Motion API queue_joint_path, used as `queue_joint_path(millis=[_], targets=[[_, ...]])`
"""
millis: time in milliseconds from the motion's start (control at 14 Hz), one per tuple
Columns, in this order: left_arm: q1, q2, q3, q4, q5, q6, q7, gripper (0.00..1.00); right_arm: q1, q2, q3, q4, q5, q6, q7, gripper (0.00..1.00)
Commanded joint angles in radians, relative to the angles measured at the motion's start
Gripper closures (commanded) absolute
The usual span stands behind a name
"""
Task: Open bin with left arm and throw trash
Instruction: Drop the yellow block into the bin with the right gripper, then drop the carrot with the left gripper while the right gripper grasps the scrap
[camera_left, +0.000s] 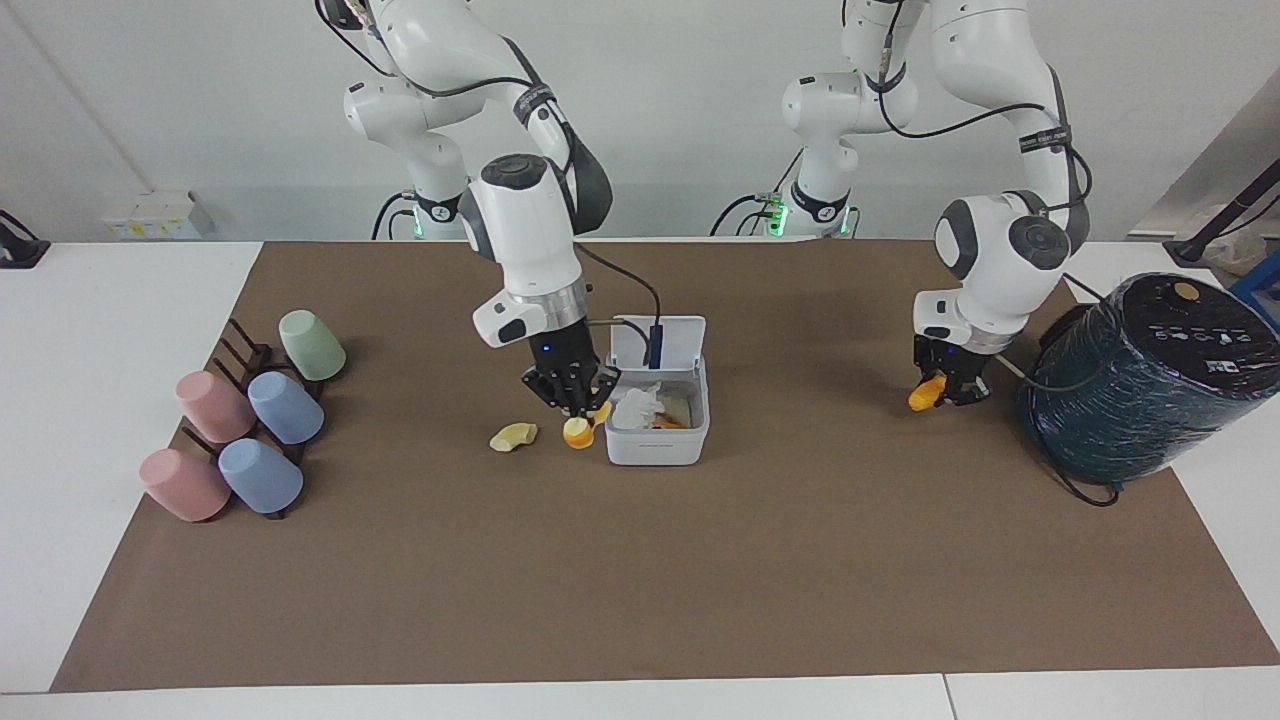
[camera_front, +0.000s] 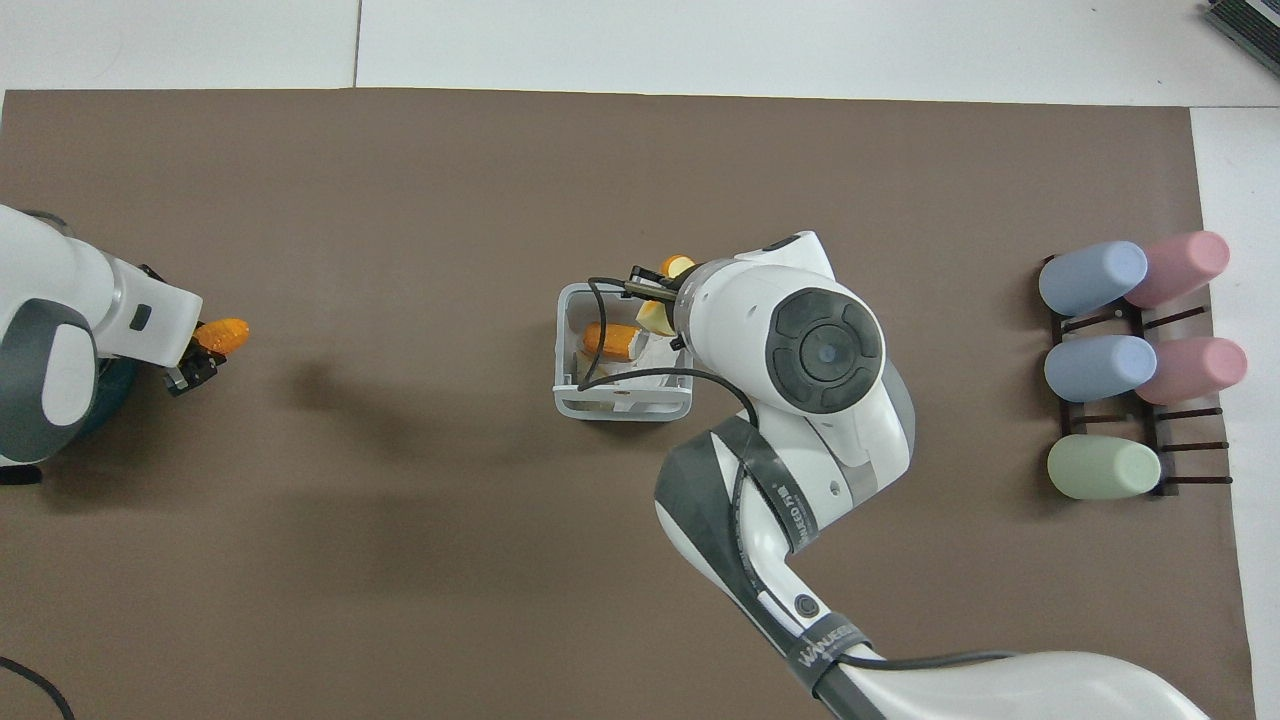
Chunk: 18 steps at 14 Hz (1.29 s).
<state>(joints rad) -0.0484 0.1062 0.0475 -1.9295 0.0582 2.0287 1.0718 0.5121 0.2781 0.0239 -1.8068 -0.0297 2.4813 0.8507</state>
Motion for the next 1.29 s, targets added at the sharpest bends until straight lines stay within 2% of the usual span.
queue_joint_path(millis=[0, 71, 143, 286, 571, 857, 1214], targets=[[-0.046, 0.023, -0.005, 0.130, 0.026, -0.138, -0.171, 1.00, 0.035, 0.010, -0.002, 0.021, 0.013, -0.057, 0.030, 0.65], [-0.079, 0.027, -0.005, 0.168, 0.022, -0.178, -0.249, 1.00, 0.043, 0.006, -0.002, 0.018, 0.013, -0.080, 0.047, 0.11], [-0.105, 0.033, -0.005, 0.193, 0.017, -0.209, -0.329, 1.00, 0.057, 0.001, -0.002, 0.015, 0.014, -0.105, 0.060, 0.00], [-0.163, 0.038, -0.005, 0.230, 0.012, -0.254, -0.477, 1.00, 0.059, 0.000, -0.002, 0.020, 0.013, -0.134, 0.080, 0.00], [-0.254, 0.038, -0.005, 0.239, -0.032, -0.257, -0.749, 1.00, 0.055, 0.004, -0.002, 0.033, 0.013, -0.130, 0.080, 0.00], [-0.286, 0.038, -0.006, 0.241, -0.044, -0.249, -0.819, 1.00, 0.059, 0.006, -0.002, 0.044, 0.011, -0.130, 0.080, 0.00], [-0.359, 0.055, -0.006, 0.259, -0.103, -0.234, -1.008, 1.00, -0.030, -0.002, -0.012, 0.032, -0.004, -0.134, -0.001, 0.00]])
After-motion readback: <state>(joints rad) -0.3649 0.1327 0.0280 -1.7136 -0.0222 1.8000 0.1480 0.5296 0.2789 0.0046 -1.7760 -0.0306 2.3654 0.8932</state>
